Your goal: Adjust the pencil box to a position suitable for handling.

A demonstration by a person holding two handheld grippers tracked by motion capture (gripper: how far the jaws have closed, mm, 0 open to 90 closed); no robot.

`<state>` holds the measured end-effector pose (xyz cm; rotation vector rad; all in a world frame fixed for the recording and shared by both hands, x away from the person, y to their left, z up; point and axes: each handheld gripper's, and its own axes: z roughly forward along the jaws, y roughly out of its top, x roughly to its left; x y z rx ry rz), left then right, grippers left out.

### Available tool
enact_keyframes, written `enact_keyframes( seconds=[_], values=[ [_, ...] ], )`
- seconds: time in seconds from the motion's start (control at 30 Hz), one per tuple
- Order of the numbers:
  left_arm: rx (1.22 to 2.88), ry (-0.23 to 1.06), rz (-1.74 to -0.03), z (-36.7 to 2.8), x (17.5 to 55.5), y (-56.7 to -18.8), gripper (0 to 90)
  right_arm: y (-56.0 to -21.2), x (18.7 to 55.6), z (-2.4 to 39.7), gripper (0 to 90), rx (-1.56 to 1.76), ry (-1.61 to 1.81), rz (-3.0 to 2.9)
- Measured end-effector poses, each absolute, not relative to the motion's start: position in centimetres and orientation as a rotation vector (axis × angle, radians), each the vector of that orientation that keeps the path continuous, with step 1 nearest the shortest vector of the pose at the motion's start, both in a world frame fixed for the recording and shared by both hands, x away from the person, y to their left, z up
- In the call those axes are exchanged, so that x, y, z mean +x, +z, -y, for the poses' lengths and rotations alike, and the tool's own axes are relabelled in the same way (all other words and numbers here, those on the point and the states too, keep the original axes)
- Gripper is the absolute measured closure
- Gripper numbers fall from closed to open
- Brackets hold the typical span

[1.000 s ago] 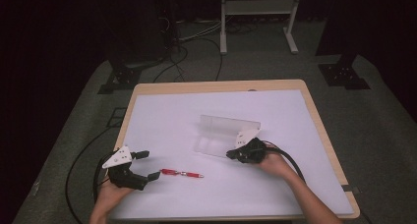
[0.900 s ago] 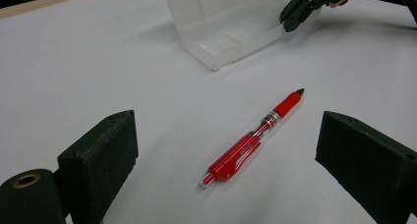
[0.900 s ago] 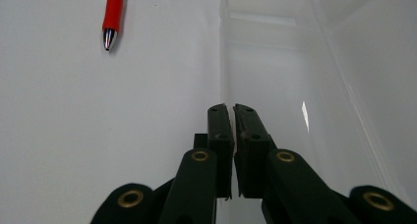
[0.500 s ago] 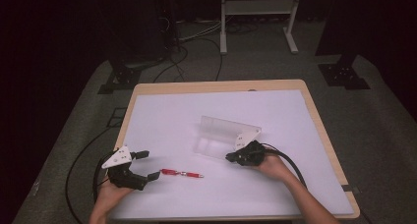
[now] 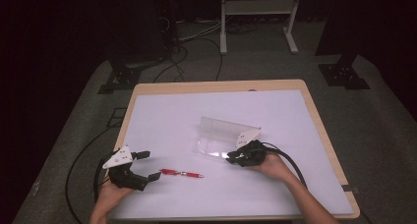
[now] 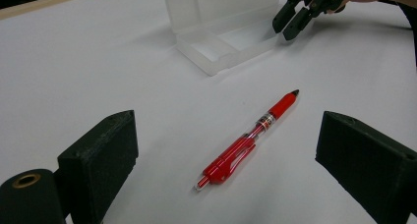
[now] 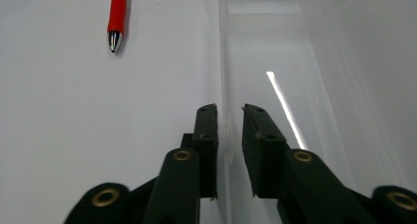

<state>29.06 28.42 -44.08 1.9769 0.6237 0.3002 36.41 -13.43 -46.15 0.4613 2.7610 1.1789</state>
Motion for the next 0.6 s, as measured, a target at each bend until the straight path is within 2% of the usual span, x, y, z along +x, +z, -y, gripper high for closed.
enact_keyframes(
  seconds=[0.27, 0.6],
  values=[
    [1.977, 0.298, -0.613, -28.1, 29.1, -44.0, 8.1, -45.2, 36.2, 14.6, 58.0, 0.517, 1.236, -2.750],
    [1.984, 0.290, -0.613, -27.9, 29.2, -44.1, 8.1, -44.4, 35.6, 16.6, 48.4, 0.563, 1.250, -2.748]
  ],
)
